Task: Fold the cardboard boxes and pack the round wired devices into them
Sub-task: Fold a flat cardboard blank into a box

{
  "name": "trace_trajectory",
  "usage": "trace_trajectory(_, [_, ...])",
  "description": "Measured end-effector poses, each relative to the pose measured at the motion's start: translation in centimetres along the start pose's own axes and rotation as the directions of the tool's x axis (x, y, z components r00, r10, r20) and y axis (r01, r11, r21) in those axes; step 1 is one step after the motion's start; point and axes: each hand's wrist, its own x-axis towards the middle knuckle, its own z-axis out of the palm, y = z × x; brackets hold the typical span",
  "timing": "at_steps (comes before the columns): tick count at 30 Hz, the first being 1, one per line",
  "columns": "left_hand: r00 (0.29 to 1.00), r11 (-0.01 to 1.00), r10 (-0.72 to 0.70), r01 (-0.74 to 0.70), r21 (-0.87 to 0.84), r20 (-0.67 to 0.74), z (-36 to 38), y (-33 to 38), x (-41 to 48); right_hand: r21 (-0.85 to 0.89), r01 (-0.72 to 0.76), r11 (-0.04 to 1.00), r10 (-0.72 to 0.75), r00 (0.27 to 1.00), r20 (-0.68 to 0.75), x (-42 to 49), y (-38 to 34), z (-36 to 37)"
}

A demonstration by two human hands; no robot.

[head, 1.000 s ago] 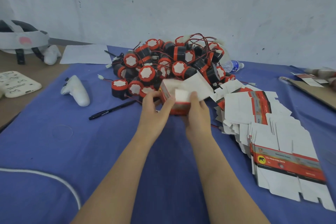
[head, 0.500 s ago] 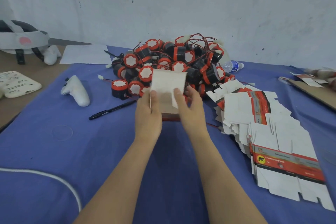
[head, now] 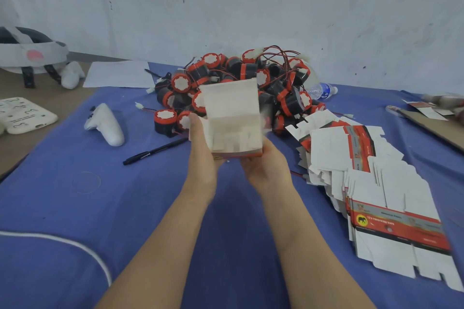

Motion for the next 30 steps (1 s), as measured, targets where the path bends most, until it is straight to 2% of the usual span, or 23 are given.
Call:
trace_trajectory(2, [0.994,0.998,0.05,-0.045,0.046,-0.098,-0.1,-0.1,0.0,-0.239,0.106,0.965,-0.121,0.991,-0.049,0.0,0.1,0.1])
trace_trajectory(3, [0.984,0.995,0.074,-0.061,0.082,-0.161,-0.2,-0.2,-0.1,-0.396,0.172,0.902,-0.221,0.972,-0.082,0.0,0.3,0.0])
trace_trajectory(4, [0.973,0.991,0.09,-0.065,0.119,-0.214,-0.2,-0.1,-0.1,-0.506,0.228,0.832,-0.326,0.939,-0.112,0.0,0.4,-0.1])
trace_trajectory(6, [0.948,0.962,0.163,-0.091,0.257,-0.273,-0.7,0.0,0.1,-0.589,0.345,0.731,-0.521,0.839,-0.156,-0.4,0.1,0.2])
trace_trajectory(7, [0.937,0.931,0.215,-0.111,0.348,-0.276,-0.9,-0.1,0.4,-0.611,0.43,0.665,-0.621,0.772,-0.133,-0.8,-0.2,0.3])
trace_trajectory(9, [0.92,0.858,0.294,-0.135,0.496,-0.258,-1.3,-0.5,0.8,-0.648,0.578,0.496,-0.722,0.689,0.063,-1.6,-0.5,0.6])
trace_trajectory(10, [0.915,0.825,0.32,-0.142,0.548,-0.245,-1.5,-0.7,1.0,-0.667,0.617,0.417,-0.694,0.69,0.204,-2.0,-0.3,0.9])
trace_trajectory(12, [0.926,0.784,0.315,-0.13,0.607,-0.209,-1.7,-1.0,1.2,-0.765,0.605,0.221,-0.464,0.755,0.463,-2.5,0.5,1.4])
trace_trajectory(14, [0.963,0.811,0.178,-0.026,0.585,-0.203,-1.9,-1.2,1.5,-0.81,0.586,-0.023,-0.17,0.796,0.581,-2.6,1.3,1.7])
trace_trajectory(15, [0.974,0.845,0.082,0.044,0.533,-0.211,-2.0,-1.2,1.6,-0.798,0.596,-0.089,-0.087,0.794,0.602,-2.5,1.5,1.6])
trace_trajectory(17, [0.975,0.886,-0.028,0.127,0.445,-0.222,-2.2,-1.2,1.8,-0.779,0.607,-0.157,-0.018,0.787,0.617,-2.5,1.1,1.5])
trace_trajectory(19, [0.979,0.871,-0.003,0.104,0.481,-0.206,-2.1,-1.0,1.6,-0.754,0.618,-0.222,0.028,0.777,0.628,-2.6,0.8,1.4])
trace_trajectory(21, [0.982,0.85,0.019,0.082,0.521,-0.186,-1.8,-0.9,1.5,-0.703,0.623,-0.343,0.085,0.766,0.637,-2.5,0.9,1.7])
trace_trajectory(24, [0.983,0.844,0.014,0.087,0.529,-0.184,-1.5,-0.8,1.5,-0.66,0.567,-0.492,0.119,0.796,0.594,-2.4,1.5,2.3])
trace_trajectory(27, [0.98,0.866,0.009,0.091,0.491,-0.197,-1.8,-0.6,1.6,-0.62,0.556,-0.554,0.132,0.794,0.593,-1.8,1.6,3.3])
trace_trajectory(30, [0.964,0.89,0.061,0.064,0.451,-0.258,-2.0,-0.4,1.8,-0.648,0.585,-0.487,0.245,0.804,0.542,-1.1,1.6,4.5])
